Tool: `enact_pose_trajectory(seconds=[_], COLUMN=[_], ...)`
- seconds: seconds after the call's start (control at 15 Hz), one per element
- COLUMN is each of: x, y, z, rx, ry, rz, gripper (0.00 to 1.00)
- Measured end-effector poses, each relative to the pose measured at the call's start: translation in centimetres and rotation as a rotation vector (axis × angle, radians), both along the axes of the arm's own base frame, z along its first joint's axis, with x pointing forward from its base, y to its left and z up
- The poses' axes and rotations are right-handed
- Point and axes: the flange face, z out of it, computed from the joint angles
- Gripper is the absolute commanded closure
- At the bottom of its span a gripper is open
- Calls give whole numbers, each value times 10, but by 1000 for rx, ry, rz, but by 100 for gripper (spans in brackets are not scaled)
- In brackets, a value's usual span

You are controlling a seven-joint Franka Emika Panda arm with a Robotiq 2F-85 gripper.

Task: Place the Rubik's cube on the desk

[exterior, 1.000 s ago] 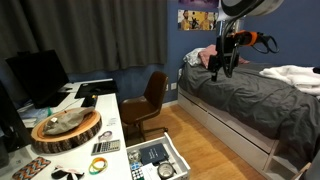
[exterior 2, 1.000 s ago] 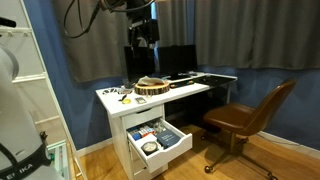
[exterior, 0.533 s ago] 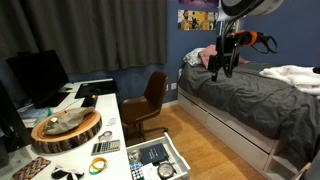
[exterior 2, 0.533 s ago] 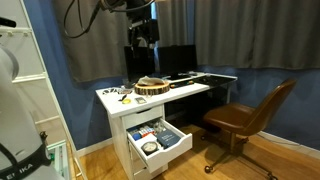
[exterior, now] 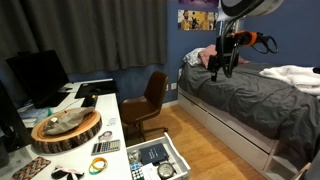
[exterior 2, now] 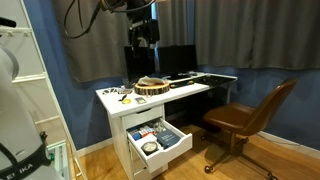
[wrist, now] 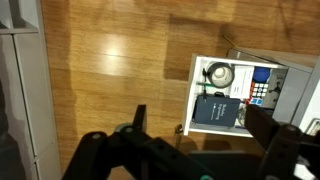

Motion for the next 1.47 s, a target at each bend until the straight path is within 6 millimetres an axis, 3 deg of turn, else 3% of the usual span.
enact_pose_trajectory(seconds=[0.2, 0.73, 1.0, 1.27, 1.47], x=[3, -7, -15, -19, -17], y=[17, 120, 159, 179, 179], z=[-7, -37, -57, -87, -90], rx=[-5, -5, 46, 59, 61], ry=[14, 9, -52, -69, -65], rz=[90, 526, 726, 891, 907], gripper=[0, 0, 0, 0, 0])
